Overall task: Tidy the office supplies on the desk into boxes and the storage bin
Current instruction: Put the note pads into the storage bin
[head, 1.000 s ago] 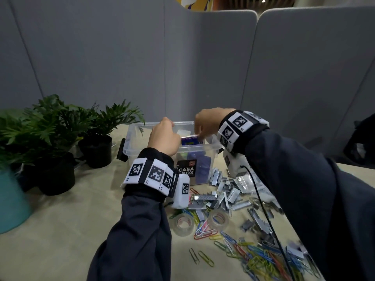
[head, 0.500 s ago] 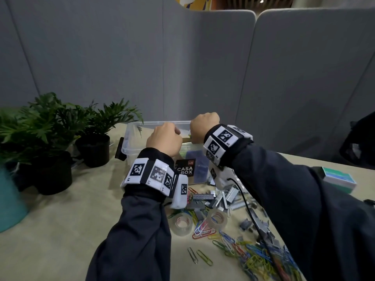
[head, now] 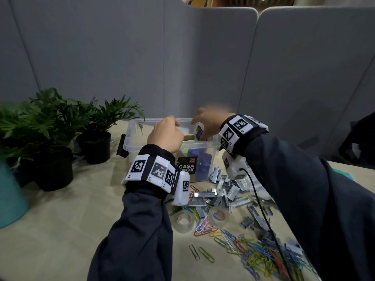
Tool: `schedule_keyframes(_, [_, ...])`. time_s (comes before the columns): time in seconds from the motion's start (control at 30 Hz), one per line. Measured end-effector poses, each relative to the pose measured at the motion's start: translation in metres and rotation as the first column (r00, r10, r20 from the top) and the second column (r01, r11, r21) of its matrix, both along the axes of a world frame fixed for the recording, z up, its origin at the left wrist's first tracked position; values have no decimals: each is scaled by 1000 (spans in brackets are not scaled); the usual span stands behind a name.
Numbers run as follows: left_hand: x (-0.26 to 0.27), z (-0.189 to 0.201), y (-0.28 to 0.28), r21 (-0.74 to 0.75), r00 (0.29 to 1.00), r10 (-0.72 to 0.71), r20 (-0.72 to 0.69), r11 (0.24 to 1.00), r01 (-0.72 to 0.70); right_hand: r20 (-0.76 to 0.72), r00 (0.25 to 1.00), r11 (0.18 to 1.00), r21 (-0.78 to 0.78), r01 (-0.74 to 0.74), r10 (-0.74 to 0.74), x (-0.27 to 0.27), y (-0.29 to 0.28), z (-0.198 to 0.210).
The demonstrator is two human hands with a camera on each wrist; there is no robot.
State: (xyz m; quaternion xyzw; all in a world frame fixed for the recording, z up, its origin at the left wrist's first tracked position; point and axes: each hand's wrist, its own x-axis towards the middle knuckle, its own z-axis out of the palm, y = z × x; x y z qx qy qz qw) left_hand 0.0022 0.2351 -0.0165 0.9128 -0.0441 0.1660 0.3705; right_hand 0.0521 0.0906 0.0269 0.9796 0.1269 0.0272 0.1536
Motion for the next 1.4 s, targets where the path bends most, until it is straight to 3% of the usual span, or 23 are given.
schedule_keyframes(0.2, [1,-1,1,12,1000,2,-7,1000,-2,27,996,996,45,-83,81,1,-5,-2])
schedule_keyframes(0.53, [-1,0,0,47,1000,4,-23,999,-3,43,999,997,-73,-5,8,3,-2,-7])
schedule_keyframes(0.73, [-7,-2,-11,233,993,115,25,965,-118,-17,1000,999,-40,16,-17,5,-6,-1])
schedule_keyframes(0.87, [-6,-3,-11,237,991,131,35,962,-136,21,1000,1000,17,-2,1,3,-12,-4])
schedule_keyframes(0.97, [-3,-2,-5,140,1000,21,4,990,-21,74,996,992,104,-67,59,-6,-16,-10])
schedule_keyframes(1.03, [-4,1,1,-53,996,-83,31,995,85,187,977,977,164,-134,102,-15,-13,-10])
schedule_keyframes(1.1, [-6,7,12,-148,993,-67,99,986,82,325,930,937,238,-255,171,-28,-8,-4])
schedule_keyframes(1.17, [-6,10,26,-72,987,-5,160,997,16,331,906,902,249,-353,263,-51,-2,5])
schedule_keyframes(1.27, [-6,9,47,81,975,43,218,995,-62,147,909,897,162,-411,390,-86,5,7])
schedule_keyframes(1.4, [-3,3,54,119,984,32,176,991,-53,201,843,828,174,-532,499,-110,9,4])
